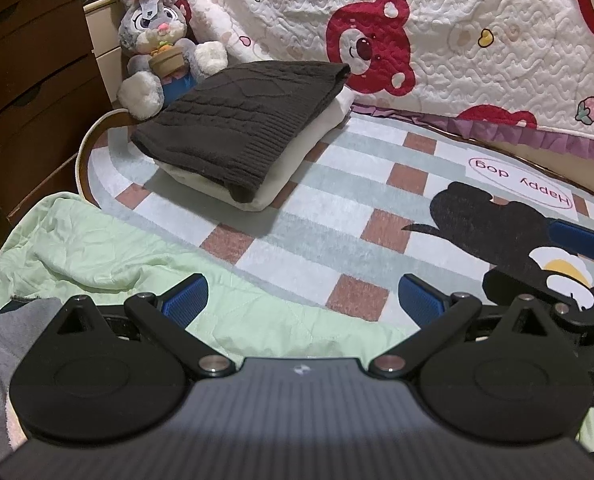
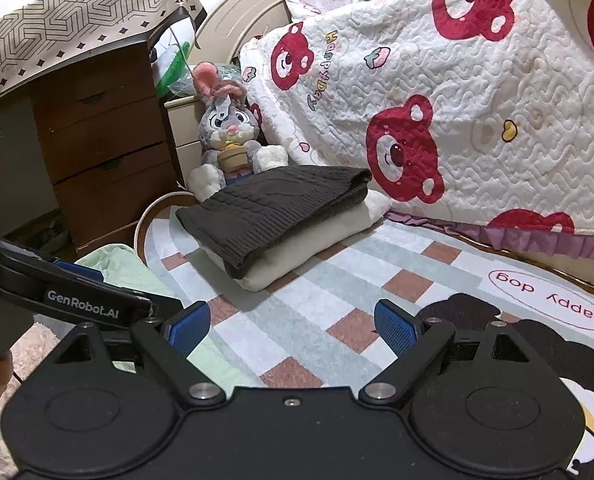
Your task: Fold clothes
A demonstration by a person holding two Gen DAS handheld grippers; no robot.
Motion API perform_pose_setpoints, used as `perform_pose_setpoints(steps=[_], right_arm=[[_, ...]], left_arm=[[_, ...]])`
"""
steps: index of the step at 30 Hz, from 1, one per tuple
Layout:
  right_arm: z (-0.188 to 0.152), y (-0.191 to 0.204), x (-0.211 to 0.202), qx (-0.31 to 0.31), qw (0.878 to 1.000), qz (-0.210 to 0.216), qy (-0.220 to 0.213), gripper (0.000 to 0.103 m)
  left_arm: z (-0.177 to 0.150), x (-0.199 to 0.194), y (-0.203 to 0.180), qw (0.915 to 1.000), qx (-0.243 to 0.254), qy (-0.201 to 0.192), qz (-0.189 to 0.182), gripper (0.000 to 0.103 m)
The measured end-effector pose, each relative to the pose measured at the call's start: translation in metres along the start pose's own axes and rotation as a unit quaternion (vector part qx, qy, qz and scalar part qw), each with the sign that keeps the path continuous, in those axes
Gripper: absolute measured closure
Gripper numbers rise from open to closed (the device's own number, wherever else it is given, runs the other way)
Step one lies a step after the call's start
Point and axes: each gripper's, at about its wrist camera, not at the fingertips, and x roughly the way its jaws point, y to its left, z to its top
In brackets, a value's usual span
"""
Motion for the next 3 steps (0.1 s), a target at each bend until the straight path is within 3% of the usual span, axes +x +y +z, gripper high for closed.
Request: perform_pose_setpoints(steps=[3], right_arm=[[-0.0001,-0.0011,0.0003,0.004,1.000,0.001,0.000,0.011]], left_arm=[[-0.0006,-0.0002,-0.0014,1.0000,0.002,0.002,0.000,0.000]])
